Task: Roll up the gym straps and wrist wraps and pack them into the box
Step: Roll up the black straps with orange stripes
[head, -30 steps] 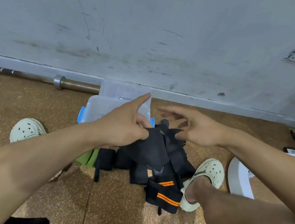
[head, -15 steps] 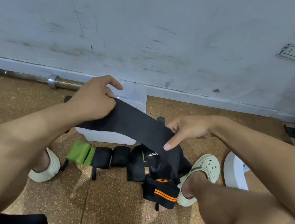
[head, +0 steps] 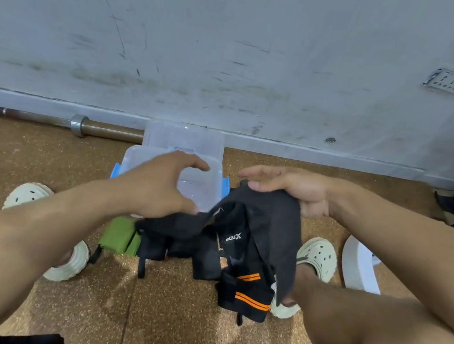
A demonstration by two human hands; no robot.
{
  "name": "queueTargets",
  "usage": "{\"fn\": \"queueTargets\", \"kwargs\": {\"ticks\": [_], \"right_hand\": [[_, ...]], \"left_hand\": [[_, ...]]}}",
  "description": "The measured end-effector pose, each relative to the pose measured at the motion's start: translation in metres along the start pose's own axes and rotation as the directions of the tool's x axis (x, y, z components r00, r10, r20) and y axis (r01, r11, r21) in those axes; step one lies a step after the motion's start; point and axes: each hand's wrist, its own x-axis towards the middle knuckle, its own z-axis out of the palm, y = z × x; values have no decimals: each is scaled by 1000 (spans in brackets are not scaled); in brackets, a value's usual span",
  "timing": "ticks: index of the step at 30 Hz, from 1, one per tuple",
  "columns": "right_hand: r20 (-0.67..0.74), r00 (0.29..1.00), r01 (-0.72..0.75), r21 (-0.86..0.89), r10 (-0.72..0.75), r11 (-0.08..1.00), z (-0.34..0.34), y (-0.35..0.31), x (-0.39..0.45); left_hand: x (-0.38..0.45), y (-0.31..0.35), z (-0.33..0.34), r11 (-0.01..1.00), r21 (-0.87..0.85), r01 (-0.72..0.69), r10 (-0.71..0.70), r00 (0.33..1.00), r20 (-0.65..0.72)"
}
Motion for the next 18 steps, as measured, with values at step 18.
{"fn": "queueTargets", "kwargs": {"ticks": [18], "right_hand": [[-34, 989, 127, -301, -143, 945, 39, -7, 6]], "left_hand": [[2, 20, 8, 415, -905, 92, -343, 937, -62]]}}
